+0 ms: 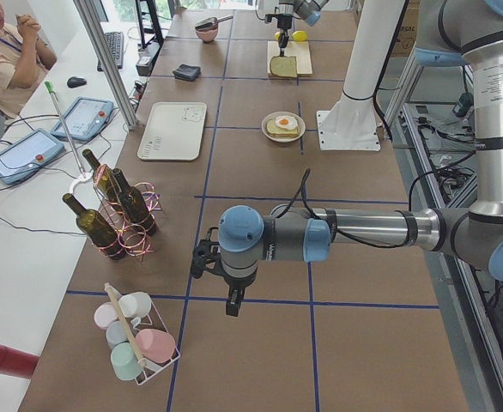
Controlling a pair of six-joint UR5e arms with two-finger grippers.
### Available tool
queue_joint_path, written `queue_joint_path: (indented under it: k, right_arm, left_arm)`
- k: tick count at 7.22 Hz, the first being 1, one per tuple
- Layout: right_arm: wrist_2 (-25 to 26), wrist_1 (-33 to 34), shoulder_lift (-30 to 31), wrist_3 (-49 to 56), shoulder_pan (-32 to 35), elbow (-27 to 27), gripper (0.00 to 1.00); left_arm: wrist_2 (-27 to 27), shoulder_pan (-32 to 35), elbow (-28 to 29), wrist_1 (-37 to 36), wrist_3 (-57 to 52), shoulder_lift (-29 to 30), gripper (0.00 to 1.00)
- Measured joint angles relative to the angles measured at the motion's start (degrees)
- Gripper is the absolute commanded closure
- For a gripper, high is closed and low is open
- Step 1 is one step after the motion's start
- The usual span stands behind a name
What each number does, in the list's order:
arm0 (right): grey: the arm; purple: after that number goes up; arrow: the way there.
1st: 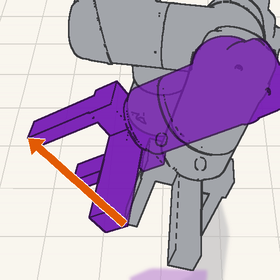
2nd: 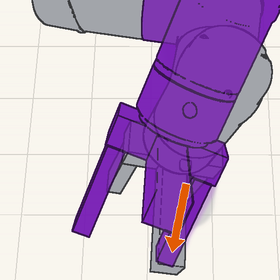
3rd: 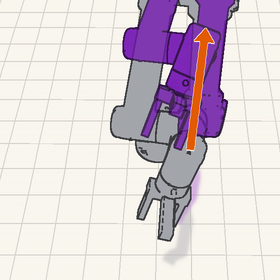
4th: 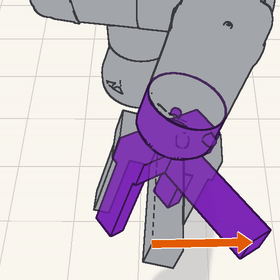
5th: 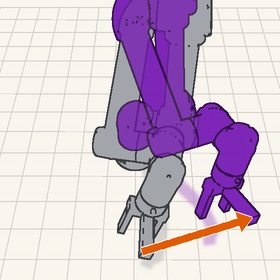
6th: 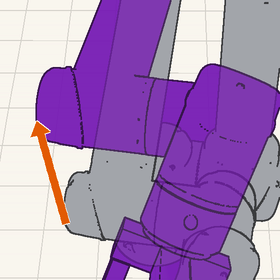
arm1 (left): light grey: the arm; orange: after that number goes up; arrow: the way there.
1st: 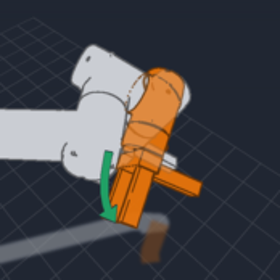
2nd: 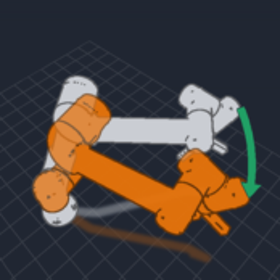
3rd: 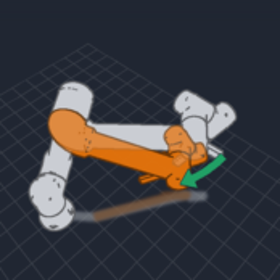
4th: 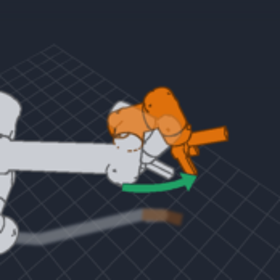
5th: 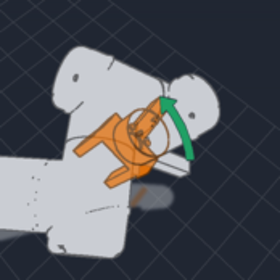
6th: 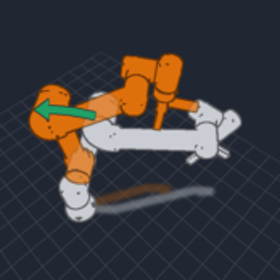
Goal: Make sandwich and place on tray
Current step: 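Lift the bread slice with the right gripper and carry it over the egg toast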
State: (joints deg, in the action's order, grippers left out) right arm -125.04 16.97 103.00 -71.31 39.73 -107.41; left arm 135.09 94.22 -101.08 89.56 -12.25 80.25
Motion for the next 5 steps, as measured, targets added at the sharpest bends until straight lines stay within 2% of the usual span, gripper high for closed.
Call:
queue_joint_path:
  k: [3,5]
  right_arm:
    - [2.33,12.39,-19.16,-6.79,-3.69,-0.14,1.0]
    - [10.47,22.21,-30.73,-9.0,-11.74,-0.11,1.0]
  left_arm:
    - [0.0,0.0,-0.07,0.0,0.03,0.0,0.0]
    - [0.0,0.0,-0.06,0.0,0.03,0.0,0.0]
